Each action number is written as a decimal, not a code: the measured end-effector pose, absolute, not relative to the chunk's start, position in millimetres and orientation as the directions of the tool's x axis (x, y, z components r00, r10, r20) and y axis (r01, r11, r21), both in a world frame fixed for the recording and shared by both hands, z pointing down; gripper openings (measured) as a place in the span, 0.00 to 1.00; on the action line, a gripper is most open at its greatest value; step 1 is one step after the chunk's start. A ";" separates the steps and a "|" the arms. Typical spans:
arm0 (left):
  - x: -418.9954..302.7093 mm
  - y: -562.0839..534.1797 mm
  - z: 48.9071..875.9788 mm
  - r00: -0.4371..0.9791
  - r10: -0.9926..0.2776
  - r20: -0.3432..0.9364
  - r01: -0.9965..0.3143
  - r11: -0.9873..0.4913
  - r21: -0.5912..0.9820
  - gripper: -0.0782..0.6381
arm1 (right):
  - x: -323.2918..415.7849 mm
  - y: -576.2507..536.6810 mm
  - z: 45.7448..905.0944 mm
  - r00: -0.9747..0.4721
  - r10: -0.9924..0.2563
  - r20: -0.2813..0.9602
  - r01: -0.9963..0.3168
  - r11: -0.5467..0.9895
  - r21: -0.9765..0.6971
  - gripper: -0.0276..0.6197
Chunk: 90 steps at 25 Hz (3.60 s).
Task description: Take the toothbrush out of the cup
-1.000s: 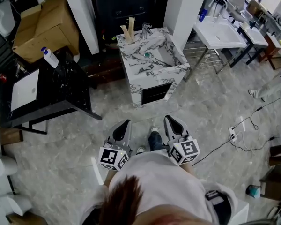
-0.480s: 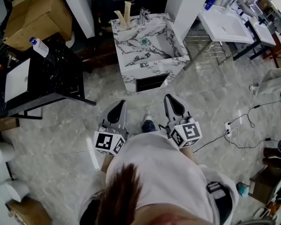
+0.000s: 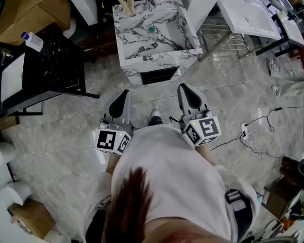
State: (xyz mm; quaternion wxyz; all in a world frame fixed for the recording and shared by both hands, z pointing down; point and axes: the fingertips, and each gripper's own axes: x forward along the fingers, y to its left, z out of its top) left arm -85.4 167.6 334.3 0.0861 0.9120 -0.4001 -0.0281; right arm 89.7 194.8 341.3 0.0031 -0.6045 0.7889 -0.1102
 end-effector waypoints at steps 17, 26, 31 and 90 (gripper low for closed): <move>-48.0 151.3 343.9 0.647 -0.760 0.058 -0.757 -0.632 0.163 0.13 | 133.7 181.8 362.2 -0.285 -0.945 0.160 -0.943 0.247 -0.225 0.08; -42.6 116.1 347.9 0.645 -0.761 0.072 -0.758 -0.626 0.183 0.13 | 143.4 155.9 366.9 -0.269 -0.944 0.192 -0.947 0.222 -0.234 0.08; -41.8 81.0 348.1 0.642 -0.763 0.078 -0.761 -0.621 0.189 0.13 | 145.5 124.5 368.3 -0.268 -0.940 0.209 -0.947 0.217 -0.237 0.08; -87.5 -129.2 334.1 0.574 -0.817 0.050 -0.807 -0.555 0.199 0.13 | 95.6 -108.6 344.8 -0.363 -0.912 0.193 -0.922 0.321 -0.216 0.08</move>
